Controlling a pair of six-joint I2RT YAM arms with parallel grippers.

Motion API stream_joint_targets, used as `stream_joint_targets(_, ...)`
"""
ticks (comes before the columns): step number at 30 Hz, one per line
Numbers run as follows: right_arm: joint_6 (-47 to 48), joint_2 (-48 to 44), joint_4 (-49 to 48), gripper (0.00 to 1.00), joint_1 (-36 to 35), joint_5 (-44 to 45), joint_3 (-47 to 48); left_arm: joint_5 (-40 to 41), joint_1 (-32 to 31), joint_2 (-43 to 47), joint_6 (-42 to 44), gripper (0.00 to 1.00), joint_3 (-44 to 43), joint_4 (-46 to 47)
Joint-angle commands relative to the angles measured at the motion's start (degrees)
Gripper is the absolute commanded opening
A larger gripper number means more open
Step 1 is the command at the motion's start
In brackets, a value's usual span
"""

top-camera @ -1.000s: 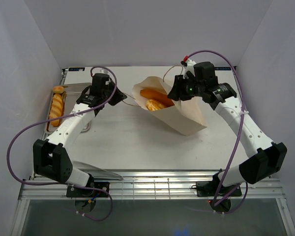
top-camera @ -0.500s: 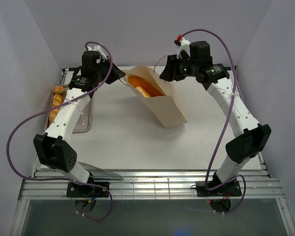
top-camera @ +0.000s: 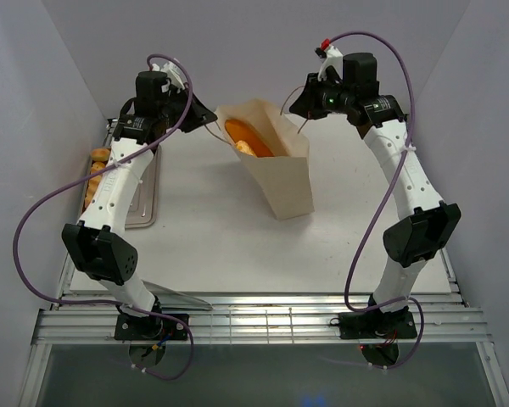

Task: Place the fake bread into the paper bag
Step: Adjust the paper bag at the center of the board.

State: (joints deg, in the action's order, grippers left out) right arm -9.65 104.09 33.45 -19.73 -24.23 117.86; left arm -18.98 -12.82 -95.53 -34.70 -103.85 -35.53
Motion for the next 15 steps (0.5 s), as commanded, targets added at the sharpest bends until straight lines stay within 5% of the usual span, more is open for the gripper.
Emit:
stream_joint_targets(1,-3.08,-1.43,-3.74,0.08,0.30,-4.59,0.70,-2.81,0.78,0.26,2.26,0.00,-5.39,-0.33)
stream_joint_targets(9,-16.36,8.05,-2.42,0.08,0.04,-2.76,16.16,-10.81,0.78,4.29,8.15,0.00,-6.98,5.65)
stream_joint_targets(15,-15.75,7.97,-4.27,0.08,-1.89,5.50,9.94,-11.69,0.78,4.73,7.10,0.00,3.02,4.59)
